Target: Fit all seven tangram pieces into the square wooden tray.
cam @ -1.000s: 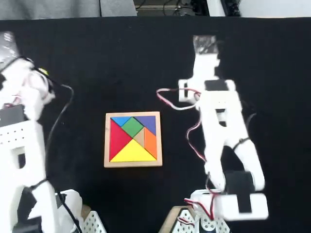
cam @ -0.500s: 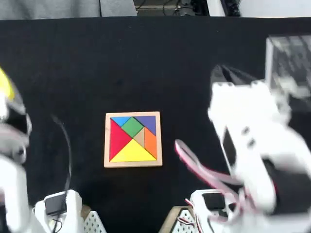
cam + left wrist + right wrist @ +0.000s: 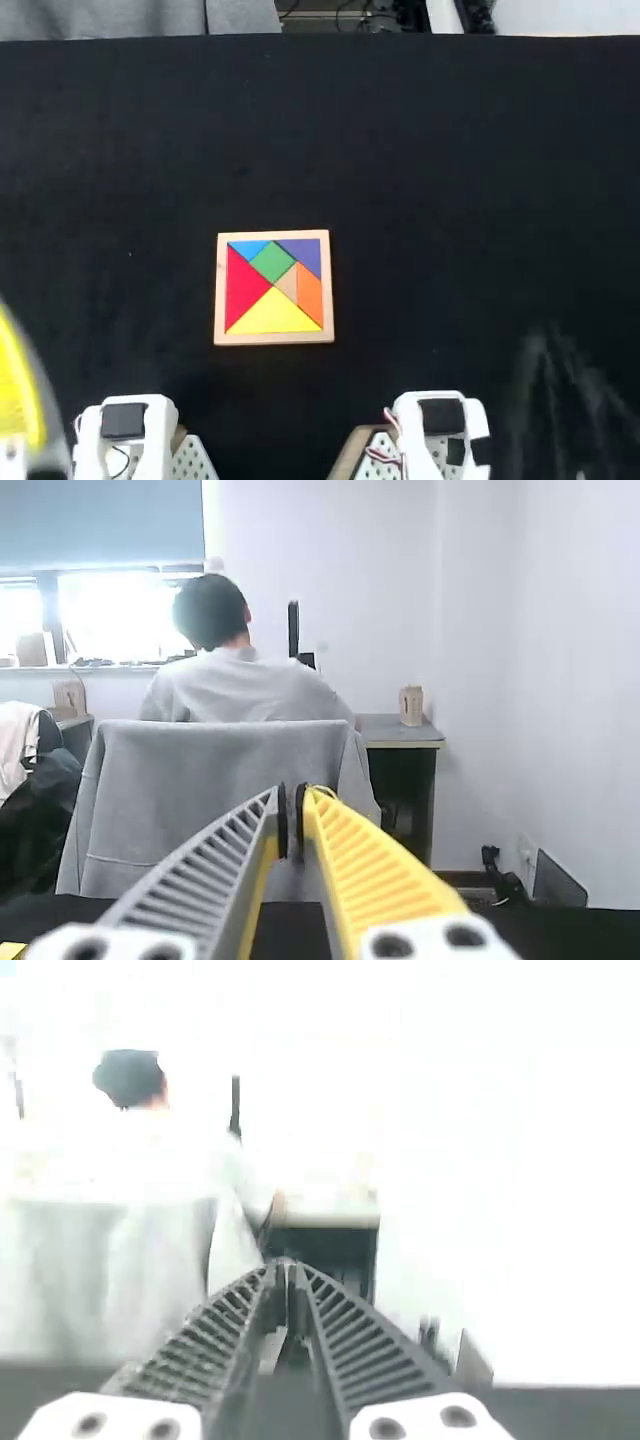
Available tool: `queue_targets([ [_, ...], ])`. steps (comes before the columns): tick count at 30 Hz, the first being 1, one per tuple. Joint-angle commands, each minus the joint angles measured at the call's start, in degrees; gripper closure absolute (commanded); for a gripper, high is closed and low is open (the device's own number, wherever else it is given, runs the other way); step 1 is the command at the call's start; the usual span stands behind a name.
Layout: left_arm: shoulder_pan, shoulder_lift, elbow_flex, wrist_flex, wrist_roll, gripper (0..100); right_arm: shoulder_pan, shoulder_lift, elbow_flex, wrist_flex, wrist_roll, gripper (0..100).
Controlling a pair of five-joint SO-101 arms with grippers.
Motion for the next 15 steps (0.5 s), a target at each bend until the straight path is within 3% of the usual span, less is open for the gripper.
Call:
queue_targets([
  [1,0.4,-0.1,-12.2,9.7,-0.6,94,6.6,-8.4,-1.1,-0.1,0.6,98.3],
  [4,0.4,-0.2,-15.8,15.9,-0.6,94,12.0,-14.3,-1.0,0.0,0.6,97.5],
  [8,0.5,-3.2,-12.9,16.4,-0.6,94,15.4,-20.6,1.9,0.5,0.1,92.3],
  [15,0.2,-18.1,16.0,11.6,-0.9,94,15.1,-27.8,23.7,-0.4,0.5,92.2],
])
